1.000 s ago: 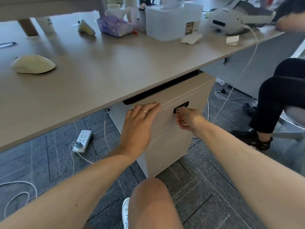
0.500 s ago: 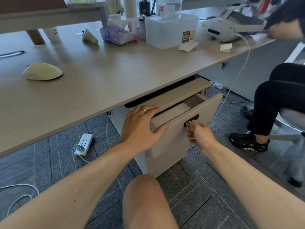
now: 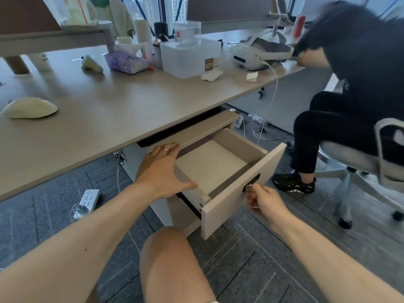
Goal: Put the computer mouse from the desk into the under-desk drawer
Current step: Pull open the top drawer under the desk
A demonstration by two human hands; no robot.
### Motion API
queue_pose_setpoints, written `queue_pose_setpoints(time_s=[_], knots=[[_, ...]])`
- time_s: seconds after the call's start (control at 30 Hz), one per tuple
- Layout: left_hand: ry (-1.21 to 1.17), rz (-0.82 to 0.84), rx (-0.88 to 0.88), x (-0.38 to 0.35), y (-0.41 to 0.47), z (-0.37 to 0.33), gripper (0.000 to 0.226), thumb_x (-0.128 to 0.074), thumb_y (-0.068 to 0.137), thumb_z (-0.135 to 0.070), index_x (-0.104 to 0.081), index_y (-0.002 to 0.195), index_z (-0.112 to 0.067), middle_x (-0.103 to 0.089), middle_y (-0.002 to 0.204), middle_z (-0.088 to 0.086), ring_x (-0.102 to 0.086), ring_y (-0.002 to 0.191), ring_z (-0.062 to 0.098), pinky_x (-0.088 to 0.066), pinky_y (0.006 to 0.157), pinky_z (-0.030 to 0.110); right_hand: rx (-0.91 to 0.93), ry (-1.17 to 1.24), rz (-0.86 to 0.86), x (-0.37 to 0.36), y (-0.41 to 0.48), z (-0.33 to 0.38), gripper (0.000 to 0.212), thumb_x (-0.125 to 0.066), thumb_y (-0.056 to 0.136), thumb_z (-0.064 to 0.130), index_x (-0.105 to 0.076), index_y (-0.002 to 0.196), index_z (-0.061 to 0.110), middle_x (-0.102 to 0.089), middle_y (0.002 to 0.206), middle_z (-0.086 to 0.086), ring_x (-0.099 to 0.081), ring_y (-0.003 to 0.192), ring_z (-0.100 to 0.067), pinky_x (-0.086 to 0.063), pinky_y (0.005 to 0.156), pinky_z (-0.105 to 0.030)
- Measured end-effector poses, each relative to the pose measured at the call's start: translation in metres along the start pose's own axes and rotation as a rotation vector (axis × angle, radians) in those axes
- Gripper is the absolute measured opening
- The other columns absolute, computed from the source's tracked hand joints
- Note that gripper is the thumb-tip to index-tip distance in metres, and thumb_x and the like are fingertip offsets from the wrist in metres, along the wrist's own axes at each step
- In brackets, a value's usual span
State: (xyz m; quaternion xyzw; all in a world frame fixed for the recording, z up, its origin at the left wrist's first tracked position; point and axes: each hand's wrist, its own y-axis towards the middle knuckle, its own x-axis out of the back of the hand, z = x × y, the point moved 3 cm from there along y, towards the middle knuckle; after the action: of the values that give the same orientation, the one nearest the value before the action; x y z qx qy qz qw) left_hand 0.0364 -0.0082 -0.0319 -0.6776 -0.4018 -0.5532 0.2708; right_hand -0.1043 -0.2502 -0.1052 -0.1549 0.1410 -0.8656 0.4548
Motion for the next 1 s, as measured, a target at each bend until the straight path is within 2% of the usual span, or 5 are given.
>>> queue_pose_setpoints(time_s=[0.2,0.3,0.4,0.73,1.0], knots=[[0.055,0.063,0.040,0.000,-0.002,-0.008,0.144,-0.066,0.050,-0.092,-0.008,0.162,-0.021,-0.013,0.169,0.000,-0.013,0.153,0.022,-0.019,0.123,0.043,-0.002,-0.033,-0.012,0.025,-0.016,-0.011,0.027,-0.053,0.097,0.025,-0.065,0.082,0.006,-0.059,0.063,-0.007,-0.055,0.059,-0.020,-0.043,0.061,-0.032],[0.070,0.078,0.044,0.001,-0.002,-0.010,0.148,-0.064,0.046,-0.094,-0.007,0.162,-0.020,-0.013,0.169,0.002,-0.013,0.153,0.024,-0.022,0.122,0.044,-0.015,-0.017,-0.010,0.031,-0.020,-0.015,0.025,-0.053,0.096,0.024,-0.065,0.084,0.006,-0.060,0.063,-0.007,-0.056,0.060,-0.021,-0.045,0.066,-0.036],[0.080,0.080,0.044,0.001,-0.003,-0.010,0.149,-0.063,0.046,-0.095,-0.007,0.162,-0.020,-0.013,0.169,0.002,-0.014,0.153,0.025,-0.023,0.122,0.045,-0.017,0.003,-0.007,0.037,-0.022,-0.020,0.023,-0.052,0.096,0.022,-0.064,0.085,0.005,-0.060,0.059,-0.005,-0.056,0.061,-0.022,-0.045,0.070,-0.039],[0.105,0.060,0.049,0.003,-0.005,-0.013,0.147,-0.063,0.047,-0.095,-0.007,0.161,-0.021,-0.012,0.170,-0.001,-0.013,0.153,0.022,-0.023,0.122,0.043,-0.008,0.023,0.003,0.041,-0.023,-0.024,0.023,-0.049,0.095,0.019,-0.064,0.084,0.007,-0.059,0.057,-0.004,-0.054,0.054,-0.018,-0.044,0.061,-0.033],[0.120,0.047,0.046,0.003,-0.006,-0.015,0.144,-0.066,0.050,-0.093,-0.009,0.161,-0.020,-0.013,0.169,0.000,-0.015,0.152,0.023,-0.023,0.120,0.042,-0.007,0.020,0.001,0.041,-0.026,-0.024,0.022,-0.048,0.096,0.018,-0.063,0.082,0.008,-0.059,0.056,-0.002,-0.055,0.056,-0.018,-0.047,0.065,-0.034]])
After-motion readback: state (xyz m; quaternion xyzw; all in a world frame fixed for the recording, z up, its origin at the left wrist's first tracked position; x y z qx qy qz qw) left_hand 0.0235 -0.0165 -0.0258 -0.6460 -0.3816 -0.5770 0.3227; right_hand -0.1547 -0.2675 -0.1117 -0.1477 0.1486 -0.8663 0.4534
